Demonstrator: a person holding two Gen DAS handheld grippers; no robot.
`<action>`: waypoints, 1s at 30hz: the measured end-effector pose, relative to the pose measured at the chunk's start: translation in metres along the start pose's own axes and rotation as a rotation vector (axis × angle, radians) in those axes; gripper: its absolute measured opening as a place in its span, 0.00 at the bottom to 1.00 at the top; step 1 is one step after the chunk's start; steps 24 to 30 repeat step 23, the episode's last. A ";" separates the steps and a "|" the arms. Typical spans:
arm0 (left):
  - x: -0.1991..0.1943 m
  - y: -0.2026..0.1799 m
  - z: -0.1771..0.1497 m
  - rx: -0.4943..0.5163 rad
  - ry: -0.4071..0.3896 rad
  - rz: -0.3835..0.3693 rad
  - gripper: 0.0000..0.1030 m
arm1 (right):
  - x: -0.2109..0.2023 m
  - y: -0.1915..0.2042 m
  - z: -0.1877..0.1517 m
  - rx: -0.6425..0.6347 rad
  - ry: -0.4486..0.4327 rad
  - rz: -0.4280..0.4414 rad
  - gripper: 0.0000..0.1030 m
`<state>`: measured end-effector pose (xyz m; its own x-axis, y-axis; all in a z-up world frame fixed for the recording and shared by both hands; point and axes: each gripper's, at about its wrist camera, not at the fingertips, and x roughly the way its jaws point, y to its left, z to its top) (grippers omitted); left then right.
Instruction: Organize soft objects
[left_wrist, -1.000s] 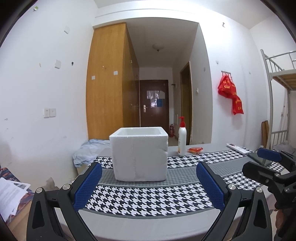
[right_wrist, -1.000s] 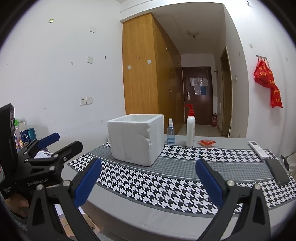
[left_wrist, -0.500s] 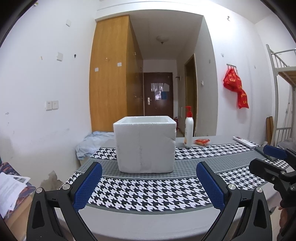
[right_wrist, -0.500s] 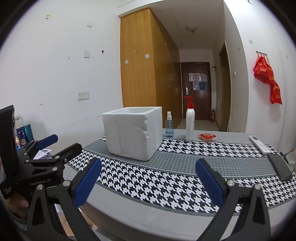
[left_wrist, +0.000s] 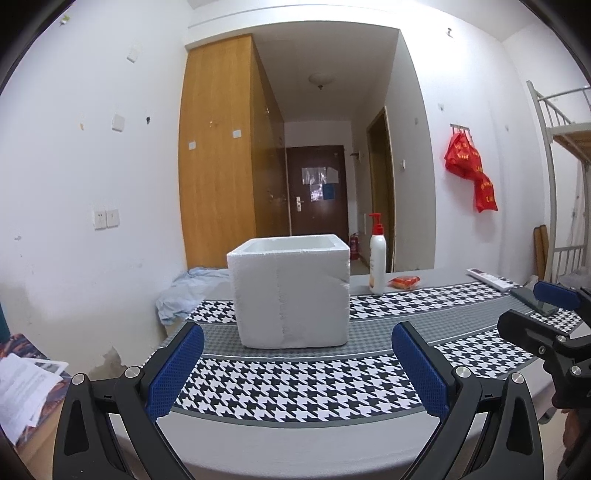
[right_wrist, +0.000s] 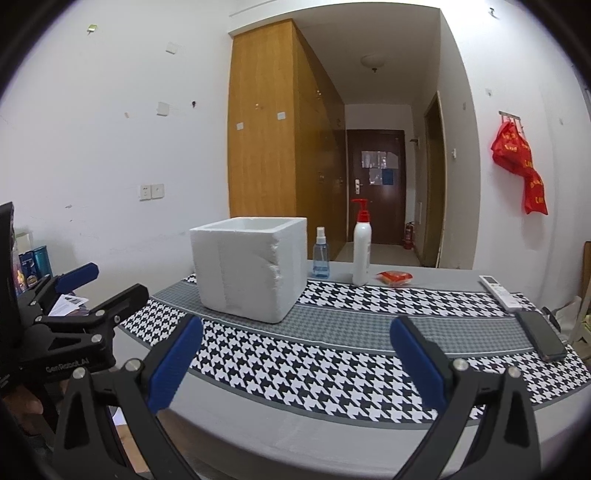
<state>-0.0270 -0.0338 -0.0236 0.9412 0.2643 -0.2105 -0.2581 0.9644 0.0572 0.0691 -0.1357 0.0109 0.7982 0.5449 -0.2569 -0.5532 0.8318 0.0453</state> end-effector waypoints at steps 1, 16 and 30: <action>0.000 0.001 0.001 -0.004 0.000 -0.003 0.99 | 0.001 -0.001 0.000 0.004 0.002 -0.002 1.00; 0.000 -0.001 0.001 -0.003 0.000 -0.012 0.99 | 0.001 -0.004 0.001 0.011 0.014 -0.003 1.00; -0.002 -0.003 0.002 -0.001 -0.005 -0.002 0.99 | -0.001 -0.005 0.001 0.010 0.012 0.005 1.00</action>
